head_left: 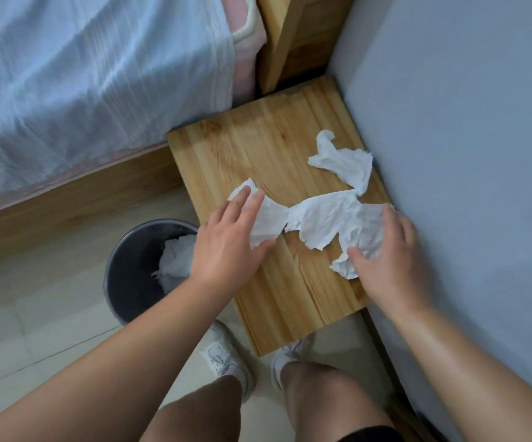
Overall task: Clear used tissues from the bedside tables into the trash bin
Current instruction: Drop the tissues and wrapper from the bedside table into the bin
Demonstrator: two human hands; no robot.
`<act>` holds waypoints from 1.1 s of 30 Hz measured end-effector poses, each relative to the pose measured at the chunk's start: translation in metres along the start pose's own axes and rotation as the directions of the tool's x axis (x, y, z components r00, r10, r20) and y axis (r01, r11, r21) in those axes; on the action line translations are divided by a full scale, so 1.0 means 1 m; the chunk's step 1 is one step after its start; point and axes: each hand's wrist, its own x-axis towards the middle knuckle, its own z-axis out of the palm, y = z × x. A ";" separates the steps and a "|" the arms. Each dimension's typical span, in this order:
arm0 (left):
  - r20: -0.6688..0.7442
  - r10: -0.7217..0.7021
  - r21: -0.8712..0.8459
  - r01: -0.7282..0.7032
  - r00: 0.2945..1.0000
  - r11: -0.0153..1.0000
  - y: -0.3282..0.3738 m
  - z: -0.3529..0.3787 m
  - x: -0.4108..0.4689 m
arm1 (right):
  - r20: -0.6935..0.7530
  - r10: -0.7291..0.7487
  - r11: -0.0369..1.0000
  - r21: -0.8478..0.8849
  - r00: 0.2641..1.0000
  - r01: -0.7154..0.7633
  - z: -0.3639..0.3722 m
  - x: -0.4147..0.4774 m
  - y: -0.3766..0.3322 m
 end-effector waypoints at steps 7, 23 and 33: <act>-0.047 0.002 -0.047 -0.004 0.999 0.999 -0.005 0.011 -0.011 | 0.032 -0.021 0.998 0.061 0.999 0.019 0.013 -0.007 0.039; 0.082 -0.642 -0.720 0.491 0.762 0.491 -0.094 -0.005 -0.095 | 0.215 -0.380 0.845 0.477 0.900 0.242 0.034 -0.083 -0.108; 0.164 -0.806 -0.846 0.502 0.568 0.182 -0.194 0.011 -0.109 | 0.534 -0.334 0.922 0.354 0.777 0.153 0.152 -0.083 -0.212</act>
